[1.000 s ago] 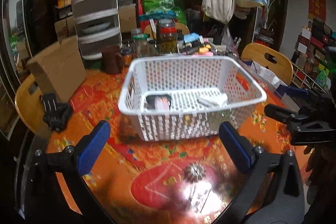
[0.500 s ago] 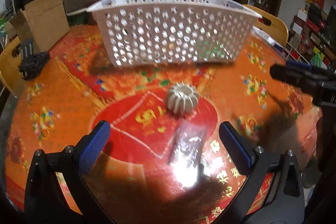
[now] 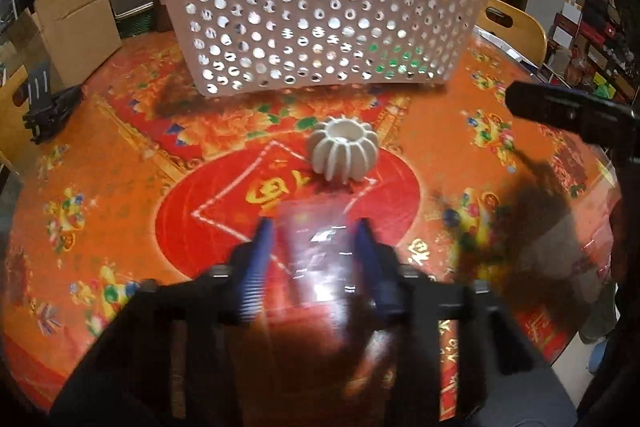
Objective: Organize soft objects
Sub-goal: 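Grasp the white ribbed ball with the right tool while the left tool grasps the clear bag, then carry the ribbed ball with the right tool while the left tool carries the clear bag into the basket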
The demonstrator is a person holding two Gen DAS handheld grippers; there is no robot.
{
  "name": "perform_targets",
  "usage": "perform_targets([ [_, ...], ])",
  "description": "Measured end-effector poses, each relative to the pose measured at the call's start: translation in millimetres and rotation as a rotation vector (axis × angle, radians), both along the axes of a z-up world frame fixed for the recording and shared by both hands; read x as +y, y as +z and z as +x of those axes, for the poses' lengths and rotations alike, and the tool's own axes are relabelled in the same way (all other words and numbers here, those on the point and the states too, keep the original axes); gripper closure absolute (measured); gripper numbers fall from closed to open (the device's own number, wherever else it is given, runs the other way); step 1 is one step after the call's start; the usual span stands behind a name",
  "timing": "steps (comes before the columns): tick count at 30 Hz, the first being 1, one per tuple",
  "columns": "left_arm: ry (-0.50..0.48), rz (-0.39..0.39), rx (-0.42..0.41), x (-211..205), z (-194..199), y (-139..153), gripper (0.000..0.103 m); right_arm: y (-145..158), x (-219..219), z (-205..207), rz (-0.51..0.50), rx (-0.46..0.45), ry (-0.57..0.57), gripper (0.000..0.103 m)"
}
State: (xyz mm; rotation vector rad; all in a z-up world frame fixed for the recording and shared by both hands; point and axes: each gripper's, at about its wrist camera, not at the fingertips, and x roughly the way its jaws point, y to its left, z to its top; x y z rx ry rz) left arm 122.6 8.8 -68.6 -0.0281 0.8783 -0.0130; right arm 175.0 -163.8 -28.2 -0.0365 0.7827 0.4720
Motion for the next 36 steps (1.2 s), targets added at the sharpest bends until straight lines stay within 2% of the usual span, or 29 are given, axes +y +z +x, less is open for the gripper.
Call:
perform_targets([
  [5,0.075,-0.015,0.001,34,6,-3,0.071,-8,25,-2,0.016,0.022,0.061,0.000],
  [13,0.172,-0.075,-0.006,84,11,-6,0.071,-25,92,-12,-0.008,0.039,0.209,0.001],
  [19,0.187,-0.097,-0.009,101,13,-10,0.071,-34,119,-8,-0.041,0.058,0.228,0.026],
  [25,0.172,-0.099,-0.012,94,10,-8,0.071,-44,130,-2,-0.072,0.082,0.222,0.059],
  [30,0.168,-0.105,-0.020,93,7,-7,0.071,-43,130,-8,-0.076,0.057,0.233,0.062],
  [31,0.166,-0.103,-0.022,92,7,-7,0.071,-42,128,-10,-0.078,0.045,0.230,0.065],
  [36,0.166,-0.102,-0.021,92,7,-7,0.071,-31,109,-16,-0.059,0.022,0.200,0.065],
])
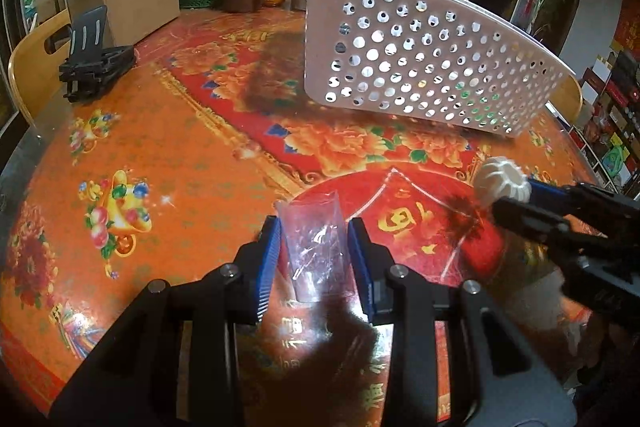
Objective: Organize soft objects
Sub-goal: 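Carry the ribbed ball with the right tool while the left tool carries the clear bag into the basket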
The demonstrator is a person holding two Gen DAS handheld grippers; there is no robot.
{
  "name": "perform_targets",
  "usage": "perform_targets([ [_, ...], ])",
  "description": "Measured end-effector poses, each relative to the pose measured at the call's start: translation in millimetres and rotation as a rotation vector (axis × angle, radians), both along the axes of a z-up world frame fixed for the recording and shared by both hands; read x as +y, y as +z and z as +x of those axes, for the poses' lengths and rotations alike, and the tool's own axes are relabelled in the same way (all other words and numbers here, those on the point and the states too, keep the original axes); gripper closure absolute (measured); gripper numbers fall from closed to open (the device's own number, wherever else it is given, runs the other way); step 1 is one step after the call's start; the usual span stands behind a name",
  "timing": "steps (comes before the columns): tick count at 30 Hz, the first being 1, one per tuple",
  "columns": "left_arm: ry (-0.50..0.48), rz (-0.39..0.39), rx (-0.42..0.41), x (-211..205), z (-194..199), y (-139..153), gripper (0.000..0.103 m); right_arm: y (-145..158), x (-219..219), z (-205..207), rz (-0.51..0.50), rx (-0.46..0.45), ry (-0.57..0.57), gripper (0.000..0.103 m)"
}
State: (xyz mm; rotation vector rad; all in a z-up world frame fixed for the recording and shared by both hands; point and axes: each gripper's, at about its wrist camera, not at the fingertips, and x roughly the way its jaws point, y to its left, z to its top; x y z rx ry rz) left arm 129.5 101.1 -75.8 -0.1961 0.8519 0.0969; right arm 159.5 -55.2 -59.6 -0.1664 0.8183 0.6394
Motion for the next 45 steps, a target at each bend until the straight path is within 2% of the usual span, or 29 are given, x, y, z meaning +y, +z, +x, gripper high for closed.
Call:
perform_targets([
  [13,0.017,0.023,-0.009,-3,-2,2,0.071,15,-58,-15,0.043,-0.051,-0.067,0.065],
  [21,0.002,0.032,-0.069,-8,-13,19,0.071,19,-87,-17,0.047,-0.067,-0.111,0.065],
  [33,-0.018,0.069,-0.133,-15,-8,71,0.071,36,-112,-4,0.037,-0.094,-0.146,0.065],
  [37,-0.026,0.075,-0.164,-16,-2,95,0.071,58,-119,-1,0.052,-0.130,-0.151,0.065],
  [45,-0.057,0.100,-0.248,-22,29,172,0.071,122,-122,13,0.055,-0.228,-0.141,0.065],
])
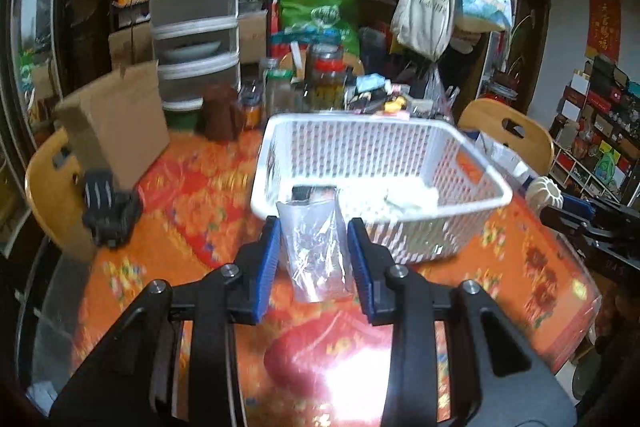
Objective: Organize soft objects
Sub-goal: 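Carry the ribbed ball with the right tool while the left tool carries the clear bag into the basket, then open the right tool over the basket while the left tool releases the clear bag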
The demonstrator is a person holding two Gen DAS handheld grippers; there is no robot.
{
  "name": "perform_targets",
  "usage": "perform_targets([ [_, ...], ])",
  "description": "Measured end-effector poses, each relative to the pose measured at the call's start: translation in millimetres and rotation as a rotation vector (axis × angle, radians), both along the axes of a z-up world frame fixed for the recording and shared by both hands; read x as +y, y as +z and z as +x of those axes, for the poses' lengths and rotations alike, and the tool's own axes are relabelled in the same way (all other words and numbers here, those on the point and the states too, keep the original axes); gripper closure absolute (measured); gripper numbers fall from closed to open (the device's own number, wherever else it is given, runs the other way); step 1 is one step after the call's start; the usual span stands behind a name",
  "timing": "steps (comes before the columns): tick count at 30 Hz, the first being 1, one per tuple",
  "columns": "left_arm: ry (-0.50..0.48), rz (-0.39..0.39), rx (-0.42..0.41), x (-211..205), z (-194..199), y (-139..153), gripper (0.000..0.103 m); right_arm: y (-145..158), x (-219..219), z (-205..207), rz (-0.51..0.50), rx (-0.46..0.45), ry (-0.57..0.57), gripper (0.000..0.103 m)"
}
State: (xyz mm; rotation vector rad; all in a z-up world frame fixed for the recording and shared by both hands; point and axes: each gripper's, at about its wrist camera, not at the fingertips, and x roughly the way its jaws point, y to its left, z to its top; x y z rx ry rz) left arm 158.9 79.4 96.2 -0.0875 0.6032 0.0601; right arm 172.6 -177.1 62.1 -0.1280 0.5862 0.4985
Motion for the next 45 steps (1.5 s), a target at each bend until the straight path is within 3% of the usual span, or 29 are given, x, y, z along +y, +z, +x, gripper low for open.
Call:
perform_targets([
  [7,-0.018,0.006,-0.004,-12,53,55,0.071,43,16,56,0.031,0.002,0.017,0.065],
  [12,-0.020,0.013,0.067,-21,107,62,0.071,47,33,95,-0.012,0.046,0.010,0.065],
  [16,-0.021,-0.028,0.154,-24,153,39,0.071,34,55,122,-0.087,0.085,0.007,0.065],
  [23,-0.045,-0.037,0.329,-32,205,-34,0.071,-26,87,162,-0.181,0.230,0.029,0.065],
  [28,-0.040,-0.039,0.383,-34,217,-61,0.071,-49,97,168,-0.196,0.286,0.029,0.065],
  [38,-0.039,-0.066,0.422,-21,223,-85,0.070,-58,99,176,-0.203,0.322,0.026,0.065],
  [40,-0.041,-0.068,0.420,-21,223,-87,0.067,-59,100,176,-0.207,0.324,0.030,0.065],
  [42,-0.043,-0.070,0.405,-21,220,-86,0.047,-59,99,176,-0.194,0.324,0.035,0.065],
  [45,-0.038,-0.073,0.376,-19,216,-82,0.034,-59,98,174,-0.178,0.318,0.041,0.060],
])
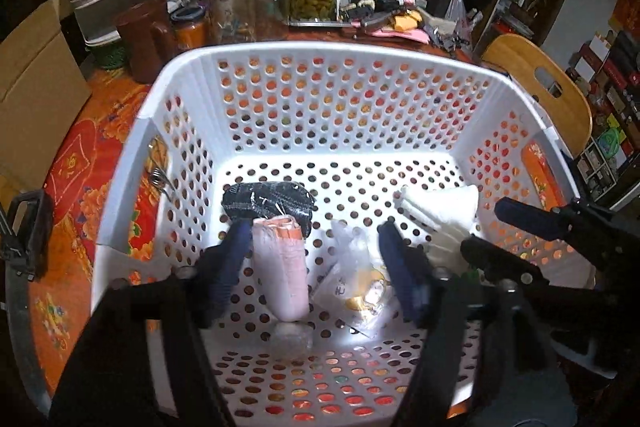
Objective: Organize soft objects
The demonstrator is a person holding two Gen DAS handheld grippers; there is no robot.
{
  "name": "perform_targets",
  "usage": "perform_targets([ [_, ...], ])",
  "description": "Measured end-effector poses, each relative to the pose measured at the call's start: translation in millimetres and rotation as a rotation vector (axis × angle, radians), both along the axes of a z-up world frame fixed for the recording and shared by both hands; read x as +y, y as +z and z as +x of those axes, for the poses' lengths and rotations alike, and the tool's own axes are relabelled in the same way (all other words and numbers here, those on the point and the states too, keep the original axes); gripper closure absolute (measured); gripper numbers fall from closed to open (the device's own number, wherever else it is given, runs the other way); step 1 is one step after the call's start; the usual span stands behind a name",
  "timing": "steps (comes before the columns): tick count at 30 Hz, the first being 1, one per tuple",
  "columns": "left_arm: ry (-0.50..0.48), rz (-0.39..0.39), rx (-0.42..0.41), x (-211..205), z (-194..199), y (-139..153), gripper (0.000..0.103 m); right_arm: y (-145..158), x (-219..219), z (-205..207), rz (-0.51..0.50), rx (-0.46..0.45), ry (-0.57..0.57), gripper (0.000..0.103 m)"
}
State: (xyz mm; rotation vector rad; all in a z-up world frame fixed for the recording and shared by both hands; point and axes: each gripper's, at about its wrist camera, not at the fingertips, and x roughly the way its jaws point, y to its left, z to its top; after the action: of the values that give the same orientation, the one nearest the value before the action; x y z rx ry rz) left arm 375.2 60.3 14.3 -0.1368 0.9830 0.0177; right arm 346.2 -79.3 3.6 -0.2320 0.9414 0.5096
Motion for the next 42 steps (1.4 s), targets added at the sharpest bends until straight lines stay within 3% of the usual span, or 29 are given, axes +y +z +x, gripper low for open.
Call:
perform_targets([
  [4,-0.006,0.004,-0.022,0,-6,7,0.033,5,0,-6,0.031,-0.015,0.013,0.044],
  [5,-0.006,0.000,-0.032,1,-9,10,0.033,7,0,-9,0.038,-0.022,0.018,0.037],
  [7,-0.003,-0.001,-0.050,4,-15,17,0.033,12,1,-16,0.037,-0.048,0.020,0.012],
  [8,-0.004,-0.001,-0.056,5,-18,20,0.031,15,1,-19,0.033,-0.064,0.018,0.009],
  [13,-0.003,0.027,-0.114,9,-41,40,0.012,29,-9,-29,0.056,-0.095,0.005,0.003],
  [15,-0.001,0.033,-0.143,11,-51,48,0.000,34,-14,-34,0.060,-0.111,-0.005,0.001],
  [21,0.039,0.065,-0.208,16,-89,69,0.000,42,-28,-48,0.111,-0.124,-0.031,0.000],
  [30,0.078,0.068,-0.287,30,-173,97,0.000,55,-46,-91,0.093,-0.209,-0.085,0.000],
  [35,0.065,0.076,-0.344,29,-234,110,0.000,76,-62,-139,0.102,-0.305,-0.124,0.000],
  [42,0.101,0.100,-0.426,18,-328,115,0.000,94,-99,-226,0.177,-0.357,-0.194,0.000],
])
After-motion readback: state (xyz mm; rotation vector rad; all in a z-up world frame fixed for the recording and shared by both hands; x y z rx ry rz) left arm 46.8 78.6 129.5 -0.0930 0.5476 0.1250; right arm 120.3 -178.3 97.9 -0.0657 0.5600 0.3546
